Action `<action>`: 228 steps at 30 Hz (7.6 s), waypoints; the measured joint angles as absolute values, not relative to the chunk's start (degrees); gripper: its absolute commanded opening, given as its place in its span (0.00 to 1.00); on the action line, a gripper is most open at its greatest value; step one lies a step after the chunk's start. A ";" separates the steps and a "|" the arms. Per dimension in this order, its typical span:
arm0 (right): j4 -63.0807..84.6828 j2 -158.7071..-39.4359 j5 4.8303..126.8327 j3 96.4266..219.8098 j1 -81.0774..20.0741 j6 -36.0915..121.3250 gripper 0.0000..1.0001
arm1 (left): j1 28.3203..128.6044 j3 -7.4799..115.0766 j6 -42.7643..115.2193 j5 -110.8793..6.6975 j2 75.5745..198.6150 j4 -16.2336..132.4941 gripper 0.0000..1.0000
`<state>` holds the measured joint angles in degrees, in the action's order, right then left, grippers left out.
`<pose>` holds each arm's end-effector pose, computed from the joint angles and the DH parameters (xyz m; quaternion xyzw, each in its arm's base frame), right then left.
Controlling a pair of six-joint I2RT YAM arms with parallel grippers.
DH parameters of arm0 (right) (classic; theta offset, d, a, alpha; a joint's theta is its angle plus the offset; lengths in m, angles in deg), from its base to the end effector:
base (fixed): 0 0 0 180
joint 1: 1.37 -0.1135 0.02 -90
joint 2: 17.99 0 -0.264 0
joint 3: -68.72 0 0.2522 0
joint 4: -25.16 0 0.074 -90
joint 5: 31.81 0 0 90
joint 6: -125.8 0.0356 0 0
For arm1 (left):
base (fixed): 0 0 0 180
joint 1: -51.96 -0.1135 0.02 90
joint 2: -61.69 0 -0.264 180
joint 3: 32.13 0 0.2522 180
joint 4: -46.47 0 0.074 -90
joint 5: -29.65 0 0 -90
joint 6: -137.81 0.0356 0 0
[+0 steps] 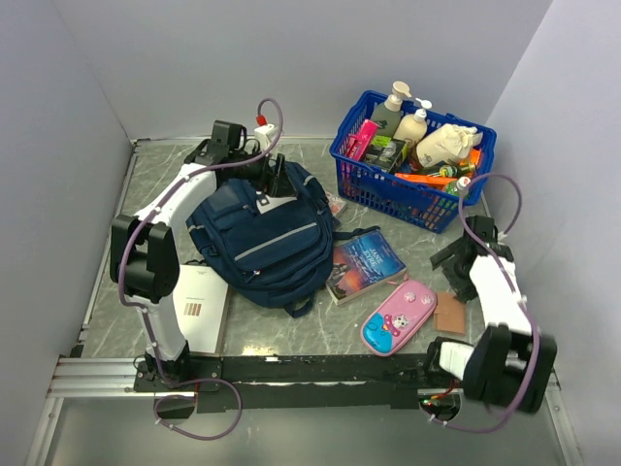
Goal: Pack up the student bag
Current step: Pick up the personal item from the center of the board, then place the personal item in the student bag.
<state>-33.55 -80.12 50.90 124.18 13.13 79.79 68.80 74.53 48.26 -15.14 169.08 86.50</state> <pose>0.1854 -0.0526 0.2182 0.4882 0.8441 -0.0059 0.2216 0.4005 -0.1476 0.2975 0.2845 0.8056 -0.4007 0.3309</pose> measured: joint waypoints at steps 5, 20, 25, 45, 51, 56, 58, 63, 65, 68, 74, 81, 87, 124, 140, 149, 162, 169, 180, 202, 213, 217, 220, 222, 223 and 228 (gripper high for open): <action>-34.43 -87.99 52.61 124.18 13.11 78.91 1.00 | 68.65 74.44 48.54 -14.92 169.08 86.43 0.88; -38.03 -89.47 50.40 122.62 13.06 79.88 1.00 | 68.15 74.55 50.24 -11.58 169.21 86.23 0.88; -37.79 -92.40 48.34 122.58 13.02 81.01 1.00 | 67.97 74.55 50.16 -10.88 169.32 85.80 0.88; -31.80 -100.21 46.81 125.88 12.91 81.38 0.72 | 67.34 76.24 49.37 -10.64 171.07 84.88 0.88; -28.68 -99.31 46.92 126.10 12.06 81.10 0.47 | 67.32 77.99 49.20 -10.68 172.80 84.99 0.88; -24.00 -97.60 48.15 126.10 11.64 81.17 0.23 | 67.32 77.99 49.20 -10.68 172.89 85.12 0.87; -22.60 -96.86 48.82 126.08 10.88 81.25 0.20 | 67.32 77.99 49.17 -10.68 172.89 85.10 0.87; -22.14 -92.60 50.05 126.03 9.21 81.34 0.18 | 67.32 77.66 49.17 -10.68 172.84 84.99 0.87; -22.32 -89.41 50.33 126.03 8.43 81.41 0.18 | 67.32 77.29 49.17 -10.73 172.82 84.99 0.87; -22.93 -83.90 50.35 126.10 5.76 81.49 0.16 | 67.32 76.59 49.20 -10.75 172.58 85.14 0.87; -25.16 -77.02 50.68 129.14 -5.93 82.41 0.14 | 67.32 76.52 51.80 -10.59 170.98 88.62 0.79; -22.89 -77.43 55.12 135.61 -18.19 82.32 0.12 | 67.08 77.35 63.27 -7.14 167.18 100.94 0.82; -17.12 -81.17 60.15 141.44 -23.83 80.90 0.12 | 66.86 76.81 79.49 -4.21 162.68 116.90 0.95; -4.96 -76.01 71.93 131.52 -24.55 81.41 0.12 | 91.10 38.93 78.22 -53.37 145.54 78.93 0.67; -3.11 -75.84 74.33 129.68 -23.83 82.32 0.11 | 91.67 44.28 78.18 -59.84 145.54 81.73 0.21; 4.11 -76.38 78.24 126.58 -23.83 85.58 0.10 | 91.36 45.66 74.29 -59.79 145.50 82.95 0.04; 37.40 -87.11 86.53 116.96 -26.41 100.42 0.07 | 87.29 49.92 63.99 -58.64 145.11 85.25 0.01; 51.03 -96.14 88.54 117.01 -28.03 106.56 0.05 | 86.90 52.30 61.70 -57.30 145.11 87.59 0.01; 74.44 -110.57 89.24 116.99 -28.42 117.41 0.01 | 85.85 55.91 61.39 -56.10 146.72 90.04 0.01; 85.57 -118.15 82.18 109.12 -30.87 123.18 0.00 | 83.27 65.29 55.53 -50.59 148.67 95.65 0.01; 76.45 -116.86 81.28 116.18 -31.74 119.31 0.09 | 83.16 66.07 54.29 -45.81 148.89 97.88 0.01; 70.38 -117.10 80.71 123.41 -33.38 117.69 0.60 | 83.40 65.48 54.33 -44.91 148.89 97.80 0.02; 65.13 -118.11 80.71 127.70 -34.83 115.72 0.82 | 83.64 65.48 54.48 -45.11 148.87 97.51 0.02; 60.24 -118.17 80.71 128.96 -35.42 113.86 0.92 | 83.38 65.48 54.62 -45.48 148.87 97.38 0.02; 57.94 -118.17 80.85 129.29 -35.68 112.88 0.93 | 83.38 65.40 54.59 -45.39 148.87 97.34 0.02; 50.31 -114.63 81.00 128.31 -36.40 107.11 0.80 | 83.97 64.17 54.62 -44.67 148.89 97.88 0.02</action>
<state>50.31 -114.63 81.00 128.31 -36.40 107.11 83.97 64.17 54.62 -44.67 148.89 97.88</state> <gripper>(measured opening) 0.871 0.077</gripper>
